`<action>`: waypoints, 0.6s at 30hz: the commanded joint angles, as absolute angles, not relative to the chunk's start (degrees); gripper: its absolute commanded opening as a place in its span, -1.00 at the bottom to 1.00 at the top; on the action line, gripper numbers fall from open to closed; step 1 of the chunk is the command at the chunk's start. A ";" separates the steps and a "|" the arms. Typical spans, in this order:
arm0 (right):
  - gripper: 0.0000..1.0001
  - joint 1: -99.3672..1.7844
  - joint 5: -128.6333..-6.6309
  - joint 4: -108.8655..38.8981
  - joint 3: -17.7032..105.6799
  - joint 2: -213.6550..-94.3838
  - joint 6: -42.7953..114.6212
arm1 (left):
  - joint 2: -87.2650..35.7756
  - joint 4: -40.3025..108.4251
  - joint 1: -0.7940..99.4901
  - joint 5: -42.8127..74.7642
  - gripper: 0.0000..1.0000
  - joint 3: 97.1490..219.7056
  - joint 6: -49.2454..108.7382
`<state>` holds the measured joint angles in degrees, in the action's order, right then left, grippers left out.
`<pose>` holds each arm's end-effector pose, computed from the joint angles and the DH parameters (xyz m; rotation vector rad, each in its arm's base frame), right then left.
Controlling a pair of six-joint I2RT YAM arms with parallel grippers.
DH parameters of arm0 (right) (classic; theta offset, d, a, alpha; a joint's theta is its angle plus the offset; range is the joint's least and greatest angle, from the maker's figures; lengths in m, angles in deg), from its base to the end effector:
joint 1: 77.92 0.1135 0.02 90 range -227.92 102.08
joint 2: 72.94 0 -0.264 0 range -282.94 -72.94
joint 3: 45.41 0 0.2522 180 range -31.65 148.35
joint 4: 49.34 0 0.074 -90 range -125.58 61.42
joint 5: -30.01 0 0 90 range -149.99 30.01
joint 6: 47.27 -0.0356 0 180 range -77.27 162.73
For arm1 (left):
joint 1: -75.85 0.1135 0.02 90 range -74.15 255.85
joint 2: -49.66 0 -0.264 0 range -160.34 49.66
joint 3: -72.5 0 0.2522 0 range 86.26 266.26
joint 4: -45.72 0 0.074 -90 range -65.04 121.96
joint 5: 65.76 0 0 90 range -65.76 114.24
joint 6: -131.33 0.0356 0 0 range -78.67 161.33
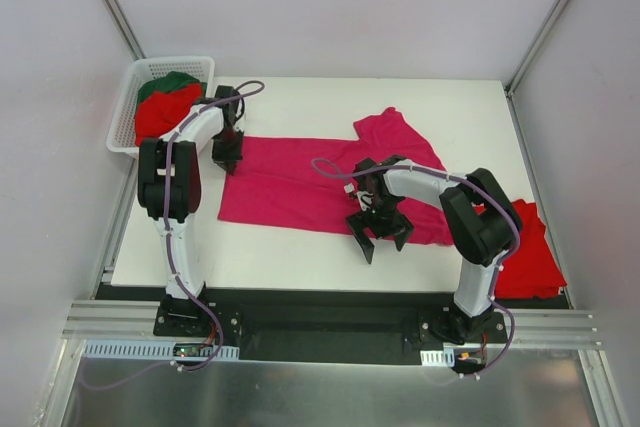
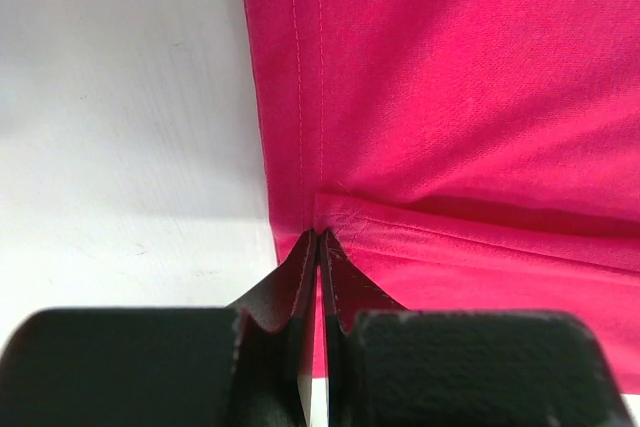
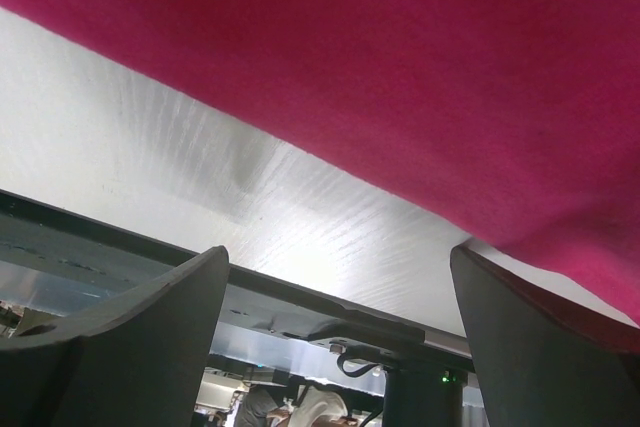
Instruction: Fold and stack the t-shirts
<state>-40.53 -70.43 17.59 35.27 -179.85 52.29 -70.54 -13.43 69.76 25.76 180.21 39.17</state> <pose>0.2480 0.1976 0.1458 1.2017 -2.7862 -0.2489 0.4312 -0.0451 0.1831 0.0907 2.8186 0.0045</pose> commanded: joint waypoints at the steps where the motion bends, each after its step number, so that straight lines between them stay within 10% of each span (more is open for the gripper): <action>1: 0.93 -40.30 -72.56 16.45 34.45 -181.84 53.71 | -67.23 -15.15 69.17 28.45 -0.98 179.77 39.92; 18: 0.93 -40.30 -72.38 16.54 33.92 -181.04 53.71 | -67.23 -15.94 69.26 32.94 -0.93 180.13 40.10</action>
